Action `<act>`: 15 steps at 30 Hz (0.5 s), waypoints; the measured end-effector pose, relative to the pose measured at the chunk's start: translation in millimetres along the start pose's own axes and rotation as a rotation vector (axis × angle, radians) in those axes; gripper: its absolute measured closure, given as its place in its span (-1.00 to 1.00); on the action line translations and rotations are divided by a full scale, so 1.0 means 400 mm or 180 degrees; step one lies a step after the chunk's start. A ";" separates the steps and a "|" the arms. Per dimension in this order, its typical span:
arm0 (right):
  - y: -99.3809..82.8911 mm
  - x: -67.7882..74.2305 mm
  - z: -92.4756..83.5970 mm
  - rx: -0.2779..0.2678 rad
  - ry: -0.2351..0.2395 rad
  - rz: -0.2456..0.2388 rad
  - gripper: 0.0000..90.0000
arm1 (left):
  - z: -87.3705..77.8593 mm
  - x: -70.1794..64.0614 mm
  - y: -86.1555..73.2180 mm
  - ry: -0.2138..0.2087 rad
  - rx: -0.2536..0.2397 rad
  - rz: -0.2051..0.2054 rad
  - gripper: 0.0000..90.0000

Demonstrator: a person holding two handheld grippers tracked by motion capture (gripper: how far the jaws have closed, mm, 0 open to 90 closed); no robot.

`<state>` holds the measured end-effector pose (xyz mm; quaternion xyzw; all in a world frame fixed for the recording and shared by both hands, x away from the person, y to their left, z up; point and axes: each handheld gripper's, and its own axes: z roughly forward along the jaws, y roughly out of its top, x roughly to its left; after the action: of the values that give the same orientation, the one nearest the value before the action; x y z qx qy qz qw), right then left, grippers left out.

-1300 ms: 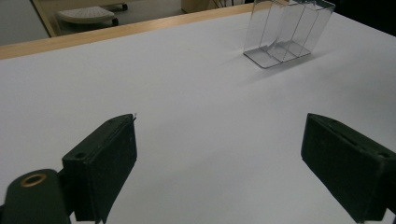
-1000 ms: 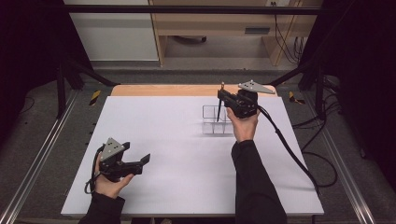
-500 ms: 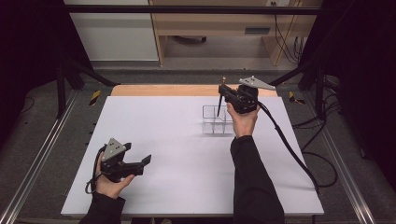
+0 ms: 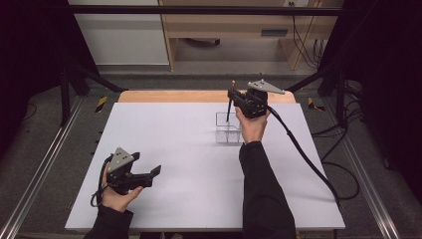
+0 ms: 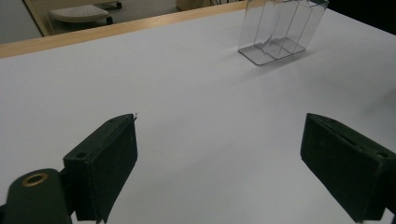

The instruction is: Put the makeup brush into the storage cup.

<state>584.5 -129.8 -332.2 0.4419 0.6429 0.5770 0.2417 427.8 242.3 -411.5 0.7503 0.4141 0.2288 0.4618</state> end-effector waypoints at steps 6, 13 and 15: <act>-0.010 -0.002 0.016 -0.0008 -0.0090 -0.0018 0.86 | -0.001 -0.001 0.001 -0.0007 -0.0004 0.0005 -0.77; -0.016 -0.003 0.026 -0.0010 -0.0112 -0.0010 0.86 | -0.001 0.000 0.000 -0.0004 0.0004 0.0004 -0.77; -0.020 -0.002 0.030 -0.0002 -0.0120 -0.0008 0.86 | -0.002 0.000 0.000 -0.0001 0.0002 0.0001 -0.77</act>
<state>592.4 -123.8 -342.7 0.4518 0.6386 0.5685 0.2546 427.4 242.6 -411.2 0.7505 0.4139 0.2287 0.4616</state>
